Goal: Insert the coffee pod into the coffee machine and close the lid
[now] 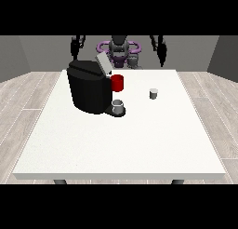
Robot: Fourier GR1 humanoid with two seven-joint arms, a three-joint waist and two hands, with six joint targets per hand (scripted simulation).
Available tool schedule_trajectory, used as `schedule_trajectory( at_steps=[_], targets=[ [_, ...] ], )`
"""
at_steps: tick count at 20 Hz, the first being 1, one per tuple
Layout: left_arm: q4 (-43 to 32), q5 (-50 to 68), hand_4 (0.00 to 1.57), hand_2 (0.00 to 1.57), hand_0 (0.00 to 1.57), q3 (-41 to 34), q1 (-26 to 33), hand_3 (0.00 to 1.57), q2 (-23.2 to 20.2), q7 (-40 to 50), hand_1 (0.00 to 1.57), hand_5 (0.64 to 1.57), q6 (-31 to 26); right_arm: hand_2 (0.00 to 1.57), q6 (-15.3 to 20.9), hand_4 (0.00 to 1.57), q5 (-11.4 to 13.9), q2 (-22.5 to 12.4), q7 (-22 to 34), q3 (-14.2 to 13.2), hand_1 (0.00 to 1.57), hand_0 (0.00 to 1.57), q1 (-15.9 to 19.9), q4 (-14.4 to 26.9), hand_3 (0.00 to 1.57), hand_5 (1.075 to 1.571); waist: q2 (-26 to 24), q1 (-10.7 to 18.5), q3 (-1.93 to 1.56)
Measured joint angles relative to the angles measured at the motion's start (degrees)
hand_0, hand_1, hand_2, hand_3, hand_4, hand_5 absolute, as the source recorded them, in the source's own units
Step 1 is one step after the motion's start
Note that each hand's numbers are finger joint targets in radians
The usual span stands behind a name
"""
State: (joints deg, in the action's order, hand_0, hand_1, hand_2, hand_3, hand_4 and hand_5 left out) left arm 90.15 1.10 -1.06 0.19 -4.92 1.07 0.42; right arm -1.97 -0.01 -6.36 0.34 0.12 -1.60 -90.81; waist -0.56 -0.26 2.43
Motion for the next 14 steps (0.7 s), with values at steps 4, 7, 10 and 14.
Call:
schedule_trajectory(
  at_steps=[4,7,10,14],
  targets=[
    [-0.94,1.95,0.73,0.00,0.00,-0.75,-2.01,0.00,-0.69,-0.87,0.00,1.571,-2.35,0.00,-0.12,0.33,-0.24,0.38,-0.53,-0.13,0.00,0.00,0.63,0.28,0.00,1.571,0.62,-0.77,-1.52],
    [-1.42,2.77,0.72,0.00,0.00,-0.29,-3.50,0.00,-1.06,-2.74,0.00,1.571,-4.70,0.00,-0.13,0.33,-1.99,1.46,-2.55,-1.40,0.00,0.00,1.05,1.22,0.00,1.571,1.15,-1.75,-2.02],
    [-2.57,4.33,0.68,0.00,0.00,-0.52,-4.56,0.00,-1.85,-4.63,0.00,1.571,-7.81,0.00,1.04,0.34,-3.02,3.41,-5.36,-2.23,0.00,0.00,1.34,1.80,0.00,1.571,1.43,-2.10,-2.23],
    [-4.38,2.93,0.55,0.00,0.00,-1.22,-7.56,0.00,-4.49,-4.46,0.00,1.571,-9.48,0.00,1.00,0.36,-3.79,4.03,-7.32,-2.86,0.00,0.00,2.30,3.21,0.00,1.571,1.99,-2.25,-2.36]
  ],
)
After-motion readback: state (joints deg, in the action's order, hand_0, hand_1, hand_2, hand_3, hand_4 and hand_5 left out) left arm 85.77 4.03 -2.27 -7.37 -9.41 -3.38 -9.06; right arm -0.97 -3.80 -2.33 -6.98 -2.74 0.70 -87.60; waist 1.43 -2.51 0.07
